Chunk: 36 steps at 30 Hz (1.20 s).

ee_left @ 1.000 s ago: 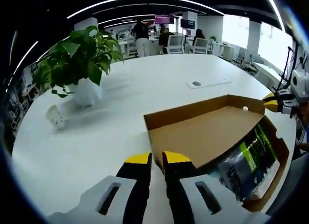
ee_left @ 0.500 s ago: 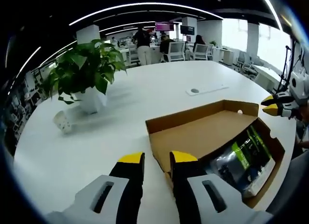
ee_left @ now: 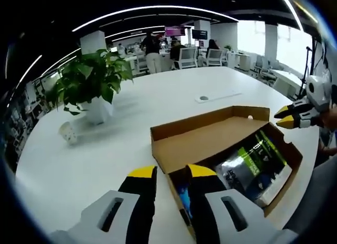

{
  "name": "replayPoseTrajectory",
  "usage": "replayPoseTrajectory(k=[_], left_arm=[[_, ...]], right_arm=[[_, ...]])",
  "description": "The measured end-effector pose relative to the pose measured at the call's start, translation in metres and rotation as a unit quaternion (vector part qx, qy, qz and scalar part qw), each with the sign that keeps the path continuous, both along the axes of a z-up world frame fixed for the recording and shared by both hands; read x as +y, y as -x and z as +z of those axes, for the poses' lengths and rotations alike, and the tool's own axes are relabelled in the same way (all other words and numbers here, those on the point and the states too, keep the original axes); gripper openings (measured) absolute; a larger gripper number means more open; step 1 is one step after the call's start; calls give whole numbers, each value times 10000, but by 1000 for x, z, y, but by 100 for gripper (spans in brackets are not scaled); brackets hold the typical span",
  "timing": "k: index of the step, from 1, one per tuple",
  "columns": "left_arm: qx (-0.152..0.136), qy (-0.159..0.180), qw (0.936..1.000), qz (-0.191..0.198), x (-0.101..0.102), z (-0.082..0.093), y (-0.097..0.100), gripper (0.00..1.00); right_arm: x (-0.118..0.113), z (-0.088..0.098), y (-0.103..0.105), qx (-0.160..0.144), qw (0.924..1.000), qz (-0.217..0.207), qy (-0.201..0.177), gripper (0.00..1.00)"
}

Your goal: Operate the shoe box by opening the lid, removing the specified soft item, and placing it in the target area until the item is outside and the box remains undamaged.

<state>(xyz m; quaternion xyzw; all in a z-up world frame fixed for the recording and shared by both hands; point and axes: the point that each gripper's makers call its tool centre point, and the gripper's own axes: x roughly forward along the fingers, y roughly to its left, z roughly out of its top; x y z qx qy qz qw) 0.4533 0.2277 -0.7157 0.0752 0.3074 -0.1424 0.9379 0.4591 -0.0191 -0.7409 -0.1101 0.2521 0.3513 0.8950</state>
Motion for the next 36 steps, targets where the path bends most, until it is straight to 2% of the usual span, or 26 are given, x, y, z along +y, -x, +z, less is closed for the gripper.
replayPoseTrajectory(k=[8,16,23,28,36], left_arm=[[26,-48,9999,-146,-11,-6,11,22],[225,8,9992,-336,-28,-23,25,22],[397,141,9981,-452,-40,-36,35,22],[442,237,9977,-458,-45,-42,43,22],[493,405,9971,-407,-46,-47,47,22]], right_arm=[[14,-9,2,272,9995,112,128,15],[23,-21,-1,540,9976,203,387,16],[32,-31,-3,817,9950,265,514,16],[38,-40,-4,919,9920,414,757,19],[42,-49,-5,1286,9901,256,500,16]])
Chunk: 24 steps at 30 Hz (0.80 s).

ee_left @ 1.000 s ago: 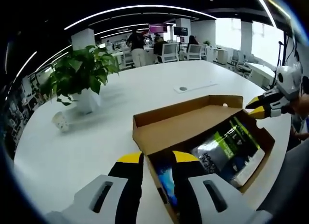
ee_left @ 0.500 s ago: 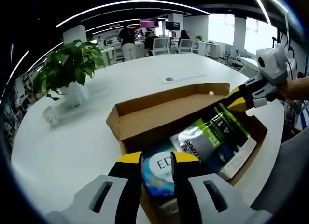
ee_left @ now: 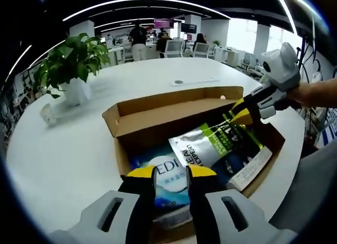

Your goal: Operate the shoe box by opening the lid, removing the specified soft item, and placing it in the target area until the item is outside and the box remains undamaged.

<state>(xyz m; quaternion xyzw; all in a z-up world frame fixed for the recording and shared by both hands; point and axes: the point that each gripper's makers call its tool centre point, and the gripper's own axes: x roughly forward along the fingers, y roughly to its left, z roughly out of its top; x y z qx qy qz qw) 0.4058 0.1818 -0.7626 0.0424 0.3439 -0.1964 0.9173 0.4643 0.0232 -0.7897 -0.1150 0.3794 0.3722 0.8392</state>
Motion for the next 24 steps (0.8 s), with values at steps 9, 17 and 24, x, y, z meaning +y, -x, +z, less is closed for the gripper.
replayPoseTrajectory(k=[9,17,24], left_arm=[[141,3,9999,-95,-3,-6,2,22],[508,114,9985,-184,-8,-19,10,23],[804,315,9960,-224,-16,-28,17,23]], right_arm=[[0,-2,0,-5,10000,-41,37,8],[-3,-7,3,-59,9997,49,237,6],[-2,-8,2,-57,9997,61,246,6]])
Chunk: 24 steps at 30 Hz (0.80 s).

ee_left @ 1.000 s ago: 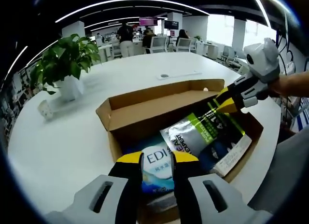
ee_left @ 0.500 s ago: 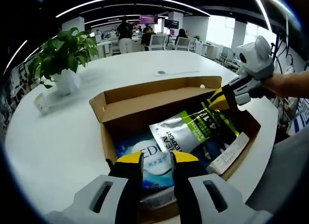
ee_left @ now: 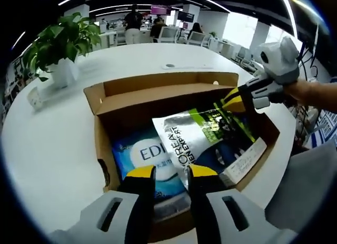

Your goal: Operate the shoe box by opening the lid, removing the specified soft item, and placing it in the target area until the item is outside and the box remains undamaged.

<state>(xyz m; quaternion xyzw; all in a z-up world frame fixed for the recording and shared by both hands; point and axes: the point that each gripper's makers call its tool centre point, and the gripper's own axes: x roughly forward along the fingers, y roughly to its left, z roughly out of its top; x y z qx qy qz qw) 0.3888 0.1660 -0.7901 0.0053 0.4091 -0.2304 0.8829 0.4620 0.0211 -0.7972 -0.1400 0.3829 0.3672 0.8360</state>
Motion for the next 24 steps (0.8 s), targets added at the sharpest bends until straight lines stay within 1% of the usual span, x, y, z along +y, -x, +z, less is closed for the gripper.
replayPoseTrajectory(k=[3,6,9,11,16,19,24], left_arm=[[103,32,9999,-6,-2,-4,1,22],[239,165,9996,-9,-7,-7,2,20],[381,324,9987,1,-11,-11,3,15],[407,421,9982,-83,-15,-10,5,11],[456,520,9975,-107,-16,-10,5,10],[449,491,9978,-82,-13,-11,4,3],[469,385,9981,-130,-15,-12,4,1]], right_arm=[[1,0,0,-15,10000,15,14,6],[1,-1,0,-5,10000,15,12,6],[1,-1,0,10,10000,0,-5,6],[1,-1,0,21,10000,-10,-22,6],[0,0,0,52,10000,-42,-58,6],[1,0,0,69,9999,-69,-106,6],[0,2,0,164,9993,-166,-302,5]])
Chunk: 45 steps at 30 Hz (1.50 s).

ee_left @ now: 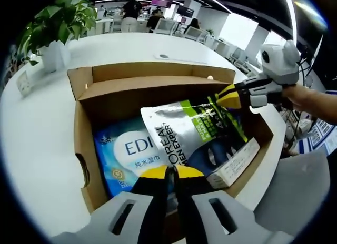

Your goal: Operate the shoe box by opening the lid, removing the specified soft item, and placing it in the target area until the item is outside and the box remains undamaged.

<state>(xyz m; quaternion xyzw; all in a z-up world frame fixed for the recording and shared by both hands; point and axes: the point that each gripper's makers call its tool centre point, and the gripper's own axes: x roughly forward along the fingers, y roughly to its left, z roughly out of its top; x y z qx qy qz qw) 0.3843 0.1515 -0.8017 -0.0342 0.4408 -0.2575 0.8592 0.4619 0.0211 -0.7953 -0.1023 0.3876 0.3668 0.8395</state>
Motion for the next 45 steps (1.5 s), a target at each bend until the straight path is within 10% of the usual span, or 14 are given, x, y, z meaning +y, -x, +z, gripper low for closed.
replayPoseTrajectory(k=[22,45], left_arm=[[-162,-230,9996,-28,1,1,0,0],[-499,-127,9987,64,-2,30,-7,0]], right_arm=[[6,18,7,668,9849,-665,-1451,0],[3,46,0,153,9859,-634,-1543,0]])
